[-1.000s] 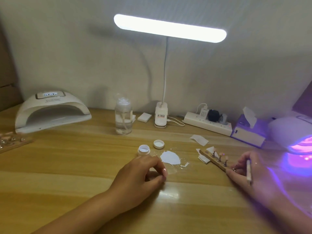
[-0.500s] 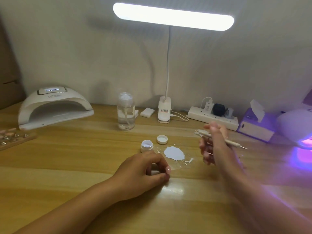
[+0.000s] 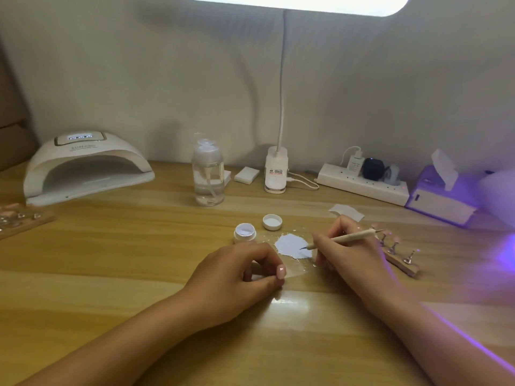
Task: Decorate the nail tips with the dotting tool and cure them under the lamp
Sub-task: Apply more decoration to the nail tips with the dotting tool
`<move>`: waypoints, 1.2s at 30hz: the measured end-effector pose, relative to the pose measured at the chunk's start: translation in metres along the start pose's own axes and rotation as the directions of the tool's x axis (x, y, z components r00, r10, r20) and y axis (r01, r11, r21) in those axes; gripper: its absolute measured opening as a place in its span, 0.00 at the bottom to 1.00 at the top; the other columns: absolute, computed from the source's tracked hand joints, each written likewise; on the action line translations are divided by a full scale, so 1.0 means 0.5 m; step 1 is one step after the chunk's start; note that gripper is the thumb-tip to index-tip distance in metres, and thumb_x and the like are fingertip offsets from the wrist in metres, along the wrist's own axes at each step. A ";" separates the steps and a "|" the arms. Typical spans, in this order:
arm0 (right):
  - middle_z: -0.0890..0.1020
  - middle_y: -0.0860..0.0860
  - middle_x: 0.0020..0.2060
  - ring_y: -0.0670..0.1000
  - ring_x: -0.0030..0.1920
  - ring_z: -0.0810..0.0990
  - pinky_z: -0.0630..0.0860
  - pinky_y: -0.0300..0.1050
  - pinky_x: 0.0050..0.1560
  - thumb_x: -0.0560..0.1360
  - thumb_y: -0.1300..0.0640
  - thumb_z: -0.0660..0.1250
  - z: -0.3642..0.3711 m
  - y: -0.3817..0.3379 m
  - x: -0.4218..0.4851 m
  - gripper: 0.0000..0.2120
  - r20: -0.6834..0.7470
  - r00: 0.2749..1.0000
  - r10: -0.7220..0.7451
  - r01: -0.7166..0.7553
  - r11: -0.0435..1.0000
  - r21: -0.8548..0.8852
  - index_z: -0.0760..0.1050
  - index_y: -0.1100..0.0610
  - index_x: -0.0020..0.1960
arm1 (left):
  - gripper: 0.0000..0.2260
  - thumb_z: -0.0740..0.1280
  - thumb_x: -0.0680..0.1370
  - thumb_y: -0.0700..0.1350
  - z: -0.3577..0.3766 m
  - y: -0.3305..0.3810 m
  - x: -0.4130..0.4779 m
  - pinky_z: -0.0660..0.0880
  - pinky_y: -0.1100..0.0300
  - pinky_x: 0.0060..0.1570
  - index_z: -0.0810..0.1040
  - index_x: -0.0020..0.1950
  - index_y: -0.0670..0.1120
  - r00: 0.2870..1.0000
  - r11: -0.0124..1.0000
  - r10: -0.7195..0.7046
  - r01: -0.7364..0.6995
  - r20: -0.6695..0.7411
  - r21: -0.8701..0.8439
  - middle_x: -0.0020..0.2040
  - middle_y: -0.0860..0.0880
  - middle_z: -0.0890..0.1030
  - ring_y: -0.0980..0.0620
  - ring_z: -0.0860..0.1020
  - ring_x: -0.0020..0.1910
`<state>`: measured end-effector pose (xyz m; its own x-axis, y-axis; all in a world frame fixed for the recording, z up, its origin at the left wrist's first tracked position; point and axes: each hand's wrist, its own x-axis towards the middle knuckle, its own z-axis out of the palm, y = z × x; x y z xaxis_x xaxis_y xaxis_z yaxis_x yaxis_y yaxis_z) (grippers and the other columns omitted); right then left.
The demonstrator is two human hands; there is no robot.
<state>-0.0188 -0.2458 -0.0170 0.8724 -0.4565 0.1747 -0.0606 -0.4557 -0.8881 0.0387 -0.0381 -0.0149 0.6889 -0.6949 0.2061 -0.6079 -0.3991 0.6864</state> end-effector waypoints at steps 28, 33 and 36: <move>0.83 0.52 0.29 0.44 0.24 0.74 0.72 0.44 0.34 0.75 0.52 0.70 0.005 -0.016 -0.011 0.11 0.027 0.999 -0.020 0.021 0.999 -0.037 0.72 0.58 0.40 | 0.01 0.68 0.76 0.54 0.014 -0.015 0.003 0.69 0.59 0.37 0.78 0.46 0.59 0.994 1.000 0.015 -0.012 -0.110 0.027 0.45 0.66 0.78 0.58 0.73 0.33; 0.83 0.52 0.29 0.45 0.22 0.73 0.71 0.40 0.28 0.75 0.54 0.69 0.004 -0.015 -0.011 0.11 0.009 0.999 -0.035 0.035 0.998 -0.050 0.72 0.58 0.40 | 0.02 0.69 0.75 0.55 0.013 -0.012 0.004 0.71 0.57 0.39 0.78 0.45 0.59 0.994 0.999 0.014 -0.011 -0.113 0.030 0.44 0.64 0.78 0.58 0.73 0.33; 0.83 0.53 0.30 0.46 0.24 0.74 0.71 0.42 0.28 0.75 0.54 0.69 0.003 -0.015 -0.011 0.11 0.009 0.999 -0.037 0.037 0.999 -0.038 0.72 0.59 0.40 | 0.02 0.69 0.75 0.54 0.013 -0.013 0.004 0.70 0.58 0.38 0.78 0.45 0.58 0.994 1.000 0.012 -0.009 -0.113 0.025 0.44 0.64 0.78 0.58 0.73 0.32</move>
<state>-0.0223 -0.2387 -0.0118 0.8784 -0.4324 0.2035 -0.0465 -0.5011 -0.8641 0.0416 -0.0407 -0.0234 0.7217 -0.6277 0.2919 -0.6240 -0.4073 0.6669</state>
